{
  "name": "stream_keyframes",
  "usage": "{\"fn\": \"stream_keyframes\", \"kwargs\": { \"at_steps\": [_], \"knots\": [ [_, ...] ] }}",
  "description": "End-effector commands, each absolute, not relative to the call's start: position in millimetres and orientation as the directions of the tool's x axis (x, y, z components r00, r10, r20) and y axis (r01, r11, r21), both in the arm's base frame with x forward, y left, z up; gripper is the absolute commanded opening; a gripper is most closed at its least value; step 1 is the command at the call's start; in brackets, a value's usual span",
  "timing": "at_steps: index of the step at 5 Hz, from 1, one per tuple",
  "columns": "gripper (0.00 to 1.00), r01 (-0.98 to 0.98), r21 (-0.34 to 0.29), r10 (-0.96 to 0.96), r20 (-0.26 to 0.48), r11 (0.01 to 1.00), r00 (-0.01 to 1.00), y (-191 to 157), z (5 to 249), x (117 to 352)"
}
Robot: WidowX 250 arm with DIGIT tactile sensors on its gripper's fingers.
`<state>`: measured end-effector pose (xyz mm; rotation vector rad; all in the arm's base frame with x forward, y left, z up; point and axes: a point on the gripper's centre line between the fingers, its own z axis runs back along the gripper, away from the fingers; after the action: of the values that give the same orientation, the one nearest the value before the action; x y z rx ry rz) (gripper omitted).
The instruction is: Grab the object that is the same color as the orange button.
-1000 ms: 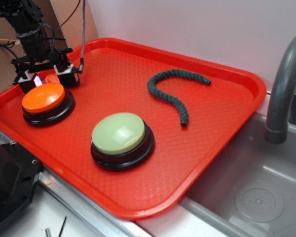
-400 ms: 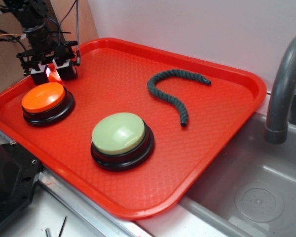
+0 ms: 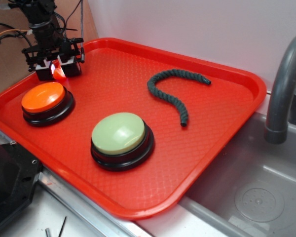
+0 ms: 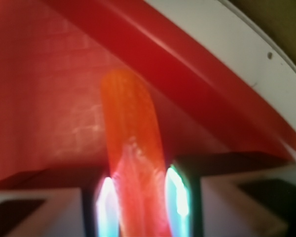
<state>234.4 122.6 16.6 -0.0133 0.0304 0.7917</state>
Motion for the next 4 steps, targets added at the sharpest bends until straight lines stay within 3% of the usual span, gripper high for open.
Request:
{"fn": "stream_keyframes", "kwargs": {
  "at_steps": [1,2,4],
  "knots": [
    [0.00,-0.610,-0.080,0.615,0.062,0.788,0.786,78.9,98.4,234.3],
    [0.00,-0.540,-0.132,0.551,0.071,0.831,0.831,49.6,140.1,223.0],
    [0.00,-0.348,-0.284,0.376,0.049,0.893,0.925,12.7,187.4,194.9]
  ]
}}
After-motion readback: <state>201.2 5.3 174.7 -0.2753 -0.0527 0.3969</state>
